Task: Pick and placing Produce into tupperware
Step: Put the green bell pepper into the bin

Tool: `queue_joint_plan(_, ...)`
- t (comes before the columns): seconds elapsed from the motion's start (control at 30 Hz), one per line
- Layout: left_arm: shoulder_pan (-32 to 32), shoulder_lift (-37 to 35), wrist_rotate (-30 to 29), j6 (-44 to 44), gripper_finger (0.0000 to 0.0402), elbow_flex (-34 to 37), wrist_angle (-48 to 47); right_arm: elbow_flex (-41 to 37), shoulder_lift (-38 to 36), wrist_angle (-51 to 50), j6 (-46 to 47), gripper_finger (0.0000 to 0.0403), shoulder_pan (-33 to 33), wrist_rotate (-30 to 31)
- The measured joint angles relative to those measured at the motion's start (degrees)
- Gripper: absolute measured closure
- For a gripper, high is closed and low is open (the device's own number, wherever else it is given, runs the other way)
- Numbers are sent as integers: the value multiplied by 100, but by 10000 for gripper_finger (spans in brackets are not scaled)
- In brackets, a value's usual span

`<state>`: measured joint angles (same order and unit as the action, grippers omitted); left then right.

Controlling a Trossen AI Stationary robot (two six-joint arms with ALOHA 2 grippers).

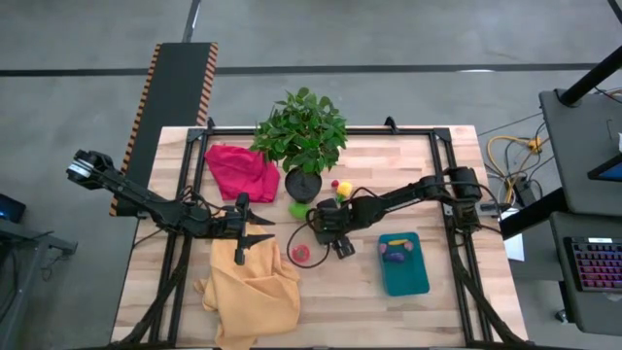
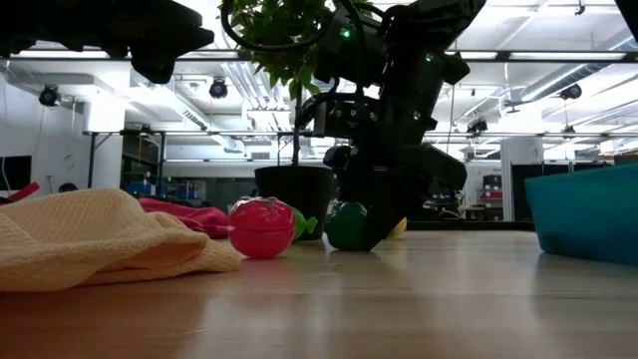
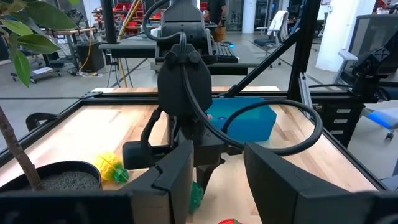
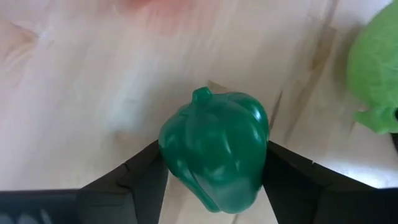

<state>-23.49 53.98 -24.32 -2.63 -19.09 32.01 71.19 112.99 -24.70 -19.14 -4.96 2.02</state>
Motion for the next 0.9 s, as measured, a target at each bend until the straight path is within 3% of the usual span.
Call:
queue_joint_plan(0.53, 0, 0, 0, 0, 272, 0, 0, 342, -20, -517, 315, 186, 1, 181)
queue_joint_plan(0.9, -1, 0, 0, 0, 272, 0, -3, 342, -981, -963, 712, 187, -17, 197)
